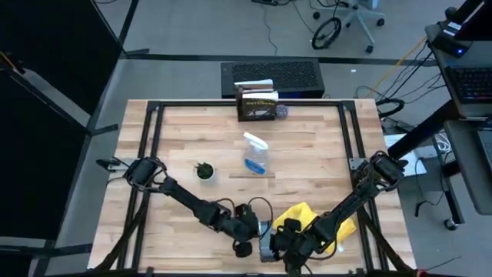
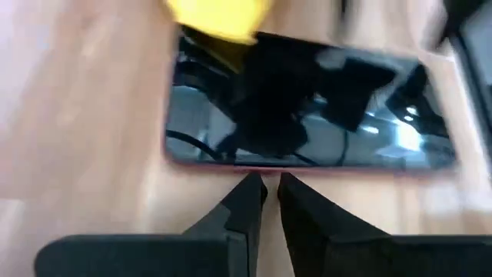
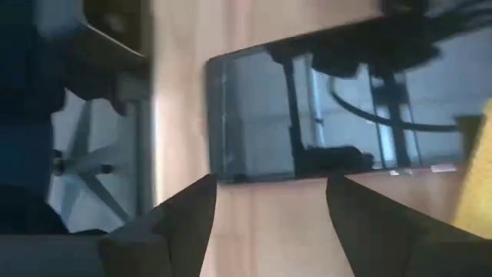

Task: Apply microfiber cloth
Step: Wipe the front of the cellphone with a microfiber cloth

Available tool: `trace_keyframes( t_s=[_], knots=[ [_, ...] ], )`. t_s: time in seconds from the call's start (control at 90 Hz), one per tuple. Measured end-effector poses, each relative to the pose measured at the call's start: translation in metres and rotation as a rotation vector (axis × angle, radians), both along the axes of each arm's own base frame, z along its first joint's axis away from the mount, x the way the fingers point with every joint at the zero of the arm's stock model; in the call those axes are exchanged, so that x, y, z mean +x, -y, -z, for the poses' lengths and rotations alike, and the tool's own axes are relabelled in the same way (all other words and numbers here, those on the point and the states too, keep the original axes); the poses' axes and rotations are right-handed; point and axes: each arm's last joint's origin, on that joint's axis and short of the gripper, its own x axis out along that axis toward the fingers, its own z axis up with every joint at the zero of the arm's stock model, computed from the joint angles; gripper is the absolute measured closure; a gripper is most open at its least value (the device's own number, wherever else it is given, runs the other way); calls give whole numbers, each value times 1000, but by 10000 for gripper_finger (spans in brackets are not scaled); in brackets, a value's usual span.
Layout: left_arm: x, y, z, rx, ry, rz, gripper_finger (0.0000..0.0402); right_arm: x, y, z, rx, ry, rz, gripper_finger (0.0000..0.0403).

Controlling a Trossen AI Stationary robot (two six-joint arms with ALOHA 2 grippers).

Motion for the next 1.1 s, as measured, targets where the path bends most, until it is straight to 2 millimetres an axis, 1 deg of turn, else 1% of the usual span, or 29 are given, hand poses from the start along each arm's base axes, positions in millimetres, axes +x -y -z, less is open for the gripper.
trace_keyframes(
  t_s=[0.167,0.344,0.433,0.511,0.567,0.656,0.744,0.822,0.889,1.0,1.1],
  knots=[
    [2,-11,-2,28,-17,-40,364,1,0,0,5,10,-1,177],
    [4,-23,-8,50,-15,-79,364,7,0,-3,-6,67,-67,177],
    [0,-26,-16,59,-49,-76,364,4,5,-4,-14,9,-109,177],
    [-6,-22,-24,53,-67,-49,364,-2,7,-4,-8,-59,-120,177],
    [-11,-17,-25,62,-87,-31,364,-6,6,-4,-17,-91,-117,177],
    [-14,-8,-26,66,-69,-6,364,-8,3,1,-77,-61,-111,177],
    [-9,-5,-21,74,-27,-10,364,-2,3,7,-124,-9,-143,177],
    [-6,-9,-13,92,-26,-26,364,5,8,12,-138,-6,-150,177],
    [-2,-13,-10,88,-18,-40,364,10,11,15,-131,0,-140,177],
    [4,-26,-10,102,-12,-51,364,16,15,17,-117,10,-123,177],
    [11,-40,-11,119,-1,-76,364,23,16,17,-106,58,-132,177]
  ],
)
